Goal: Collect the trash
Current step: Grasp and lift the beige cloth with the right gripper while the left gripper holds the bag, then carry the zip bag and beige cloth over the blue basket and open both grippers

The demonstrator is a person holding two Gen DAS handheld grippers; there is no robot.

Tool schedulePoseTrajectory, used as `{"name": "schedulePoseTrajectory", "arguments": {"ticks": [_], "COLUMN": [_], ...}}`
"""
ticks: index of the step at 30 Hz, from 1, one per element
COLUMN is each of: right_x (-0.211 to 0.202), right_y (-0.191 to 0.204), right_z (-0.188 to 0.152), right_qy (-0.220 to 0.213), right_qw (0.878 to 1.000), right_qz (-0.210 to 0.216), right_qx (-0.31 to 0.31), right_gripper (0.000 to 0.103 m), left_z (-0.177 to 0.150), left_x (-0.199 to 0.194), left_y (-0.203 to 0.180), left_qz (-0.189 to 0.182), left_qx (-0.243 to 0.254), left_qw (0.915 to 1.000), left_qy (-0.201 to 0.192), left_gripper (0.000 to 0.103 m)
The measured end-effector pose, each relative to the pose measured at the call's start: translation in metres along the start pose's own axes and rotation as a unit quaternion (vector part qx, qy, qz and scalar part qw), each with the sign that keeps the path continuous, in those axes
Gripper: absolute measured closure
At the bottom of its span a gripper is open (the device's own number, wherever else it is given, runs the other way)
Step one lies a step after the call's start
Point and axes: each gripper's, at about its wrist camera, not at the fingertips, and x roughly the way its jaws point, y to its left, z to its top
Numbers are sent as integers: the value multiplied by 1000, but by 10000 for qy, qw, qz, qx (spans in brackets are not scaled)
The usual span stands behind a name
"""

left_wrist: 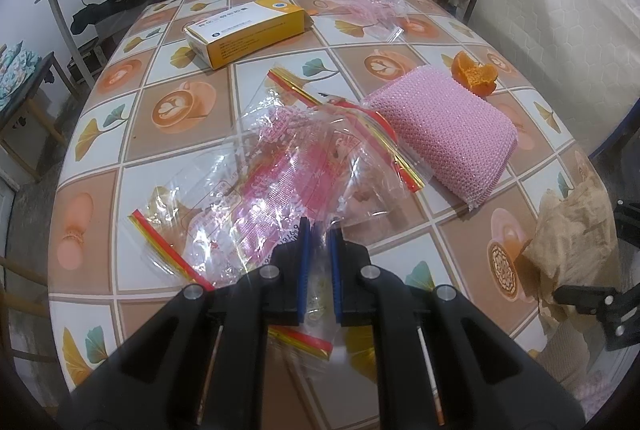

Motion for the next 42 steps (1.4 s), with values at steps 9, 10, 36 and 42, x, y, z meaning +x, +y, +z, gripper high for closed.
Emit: {"name": "schedulePoseTrajectory", "arguments": {"ticks": [9,10,36,42], "right_x": [0,0,-55,-68], "right_y": [-6,-9,-49,-62], "right_z": [4,5,-11,-27], "right_qy": [-61,-66,-1310,-1703], "right_qw": [9991,9989,9810,9700], "right_qz": [-381,-394,-105,18], "right_qx": [164,237,1429,1733], "right_gripper": [70,73,94,94], "left_z": [-4,-5,1,9], "left_x": [-3,-3,-90,-100], "left_y": [6,7,-20,-53], "left_qz": [-189,-207,-260,-427], "left_qx": [-112,-109,158,463], "left_qw": [9995,9994,9932,9910], "left_qy": [-220,-247,-1124,-1185], "left_gripper": [96,97,99,99]}}
